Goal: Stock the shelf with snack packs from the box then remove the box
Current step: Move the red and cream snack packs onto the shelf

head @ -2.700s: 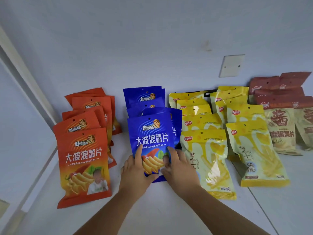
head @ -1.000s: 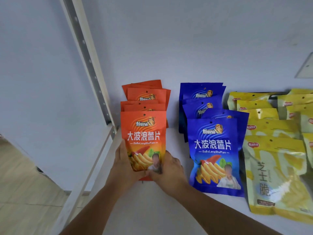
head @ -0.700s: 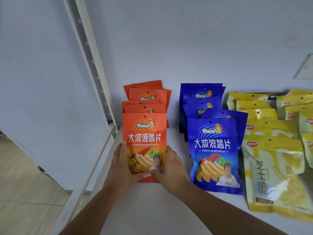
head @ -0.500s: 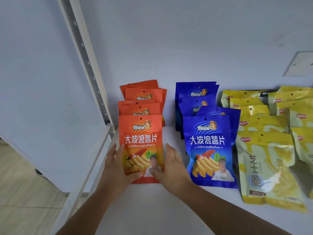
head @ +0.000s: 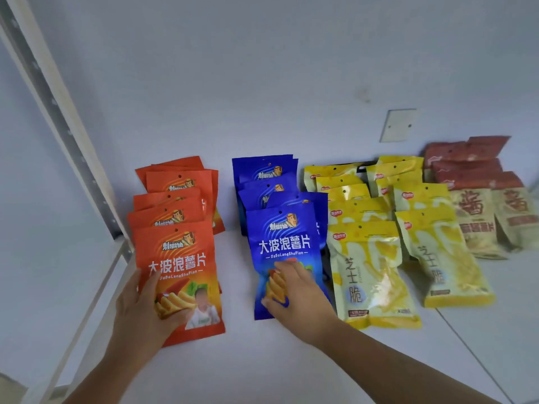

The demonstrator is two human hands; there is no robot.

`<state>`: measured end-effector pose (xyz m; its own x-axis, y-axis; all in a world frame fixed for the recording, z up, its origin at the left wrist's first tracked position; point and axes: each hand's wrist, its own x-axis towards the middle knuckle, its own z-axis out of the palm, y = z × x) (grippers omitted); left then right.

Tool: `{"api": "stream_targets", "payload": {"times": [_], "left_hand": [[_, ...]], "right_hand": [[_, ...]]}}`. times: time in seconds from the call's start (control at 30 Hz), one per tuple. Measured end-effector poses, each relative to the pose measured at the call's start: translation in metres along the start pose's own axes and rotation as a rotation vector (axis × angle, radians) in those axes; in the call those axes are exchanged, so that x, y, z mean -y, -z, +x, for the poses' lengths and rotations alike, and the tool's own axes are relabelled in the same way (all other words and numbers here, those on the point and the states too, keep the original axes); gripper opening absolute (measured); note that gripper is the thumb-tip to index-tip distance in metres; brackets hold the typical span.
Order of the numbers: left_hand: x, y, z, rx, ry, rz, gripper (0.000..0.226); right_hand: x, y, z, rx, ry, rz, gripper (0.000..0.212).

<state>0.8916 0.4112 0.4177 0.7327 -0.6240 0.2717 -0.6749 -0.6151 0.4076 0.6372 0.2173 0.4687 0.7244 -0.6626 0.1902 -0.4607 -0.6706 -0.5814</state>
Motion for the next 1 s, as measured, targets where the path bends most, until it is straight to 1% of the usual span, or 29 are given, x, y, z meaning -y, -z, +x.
{"api": "stream_targets", "payload": {"times": [0.1, 0.17, 0.23, 0.27, 0.37, 0.43, 0.5, 0.63, 0.73, 0.8, 0.9, 1.0], "left_hand": [[-0.016, -0.003, 0.0, -0.045, -0.012, 0.047, 0.105], [-0.033, -0.006, -0.004, -0.06, -0.035, 0.047, 0.102], [-0.053, -0.012, -0.009, -0.036, -0.04, 0.035, 0.099], [-0.065, -0.014, -0.011, -0.018, -0.049, 0.041, 0.098], [-0.099, -0.029, -0.016, 0.001, -0.159, 0.026, 0.097], [-0.127, -0.039, -0.023, 0.014, -0.195, -0.037, 0.096], [-0.154, -0.046, -0.032, 0.041, -0.17, -0.104, 0.088], [-0.185, -0.053, -0.045, 0.101, -0.213, -0.221, 0.077], [-0.2, -0.05, -0.049, 0.09, -0.181, -0.315, 0.061], [-0.206, -0.046, -0.047, 0.082, -0.168, -0.388, 0.066], [-0.204, -0.039, -0.031, 0.12, -0.161, -0.47, 0.078], [-0.196, -0.034, -0.003, 0.195, -0.17, -0.499, 0.089]], "right_hand": [[-0.021, 0.017, -0.011, -0.007, -0.018, 0.058, 0.061], [-0.034, 0.029, -0.018, -0.006, -0.026, 0.064, 0.051], [-0.048, 0.041, -0.024, -0.017, -0.039, 0.061, 0.039], [-0.054, 0.049, -0.028, -0.022, -0.05, 0.061, 0.04], [-0.075, 0.07, -0.04, -0.021, -0.073, 0.026, 0.061], [-0.091, 0.084, -0.05, -0.01, -0.105, 0.029, 0.068], [-0.109, 0.097, -0.059, -0.01, -0.14, 0.051, 0.07], [-0.129, 0.113, -0.068, 0.003, -0.185, 0.116, 0.069], [-0.128, 0.116, -0.056, 0.009, -0.167, 0.161, 0.07], [-0.121, 0.115, -0.041, 0.023, -0.158, 0.187, 0.073], [-0.103, 0.109, -0.014, 0.042, -0.169, 0.27, 0.078], [-0.088, 0.101, 0.015, 0.054, -0.201, 0.36, 0.07]]}}
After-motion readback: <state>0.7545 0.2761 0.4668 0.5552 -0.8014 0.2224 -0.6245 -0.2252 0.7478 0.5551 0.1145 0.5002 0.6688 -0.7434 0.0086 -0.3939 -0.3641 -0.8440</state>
